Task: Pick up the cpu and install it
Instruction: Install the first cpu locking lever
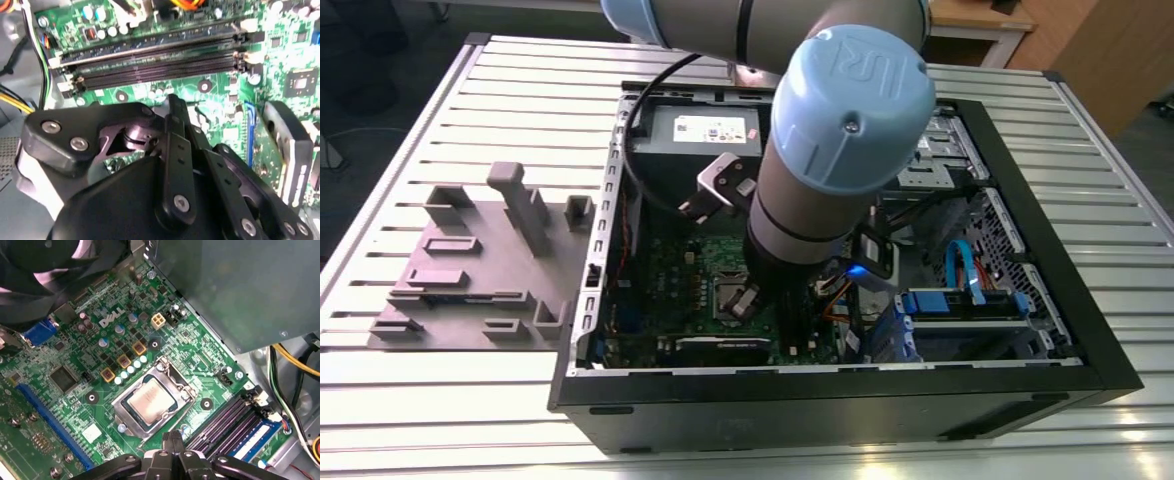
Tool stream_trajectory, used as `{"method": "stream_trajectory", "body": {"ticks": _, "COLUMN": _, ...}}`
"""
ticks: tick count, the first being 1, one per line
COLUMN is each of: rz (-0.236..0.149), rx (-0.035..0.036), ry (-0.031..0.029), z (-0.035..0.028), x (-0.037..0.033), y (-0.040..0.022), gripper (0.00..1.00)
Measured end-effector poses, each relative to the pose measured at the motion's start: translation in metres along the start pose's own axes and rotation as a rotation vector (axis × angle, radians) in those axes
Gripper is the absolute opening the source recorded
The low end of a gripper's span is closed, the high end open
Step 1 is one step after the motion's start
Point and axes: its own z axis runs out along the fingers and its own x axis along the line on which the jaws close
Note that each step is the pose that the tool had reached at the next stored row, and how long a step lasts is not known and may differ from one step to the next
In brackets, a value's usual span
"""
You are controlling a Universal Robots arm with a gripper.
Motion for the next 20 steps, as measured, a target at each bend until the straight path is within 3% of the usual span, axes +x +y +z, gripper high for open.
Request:
{"method": "stream_trajectory", "body": {"ticks": 9, "rz": -0.002, "rx": 0.005, "ry": -0.0041, "z": 0.0013, "x": 0.0047, "y": 0.0144, "gripper": 0.1}}
{"method": "stream_trajectory", "body": {"ticks": 15, "rz": -0.003, "rx": 0.0115, "ry": -0.0103, "z": 0.0031, "x": 0.0042, "y": 0.0135, "gripper": 0.1}}
{"method": "stream_trajectory", "body": {"ticks": 20, "rz": -0.043, "rx": 0.0087, "ry": -0.0068, "z": 0.0048, "x": 0.004, "y": 0.0127, "gripper": 0.1}}
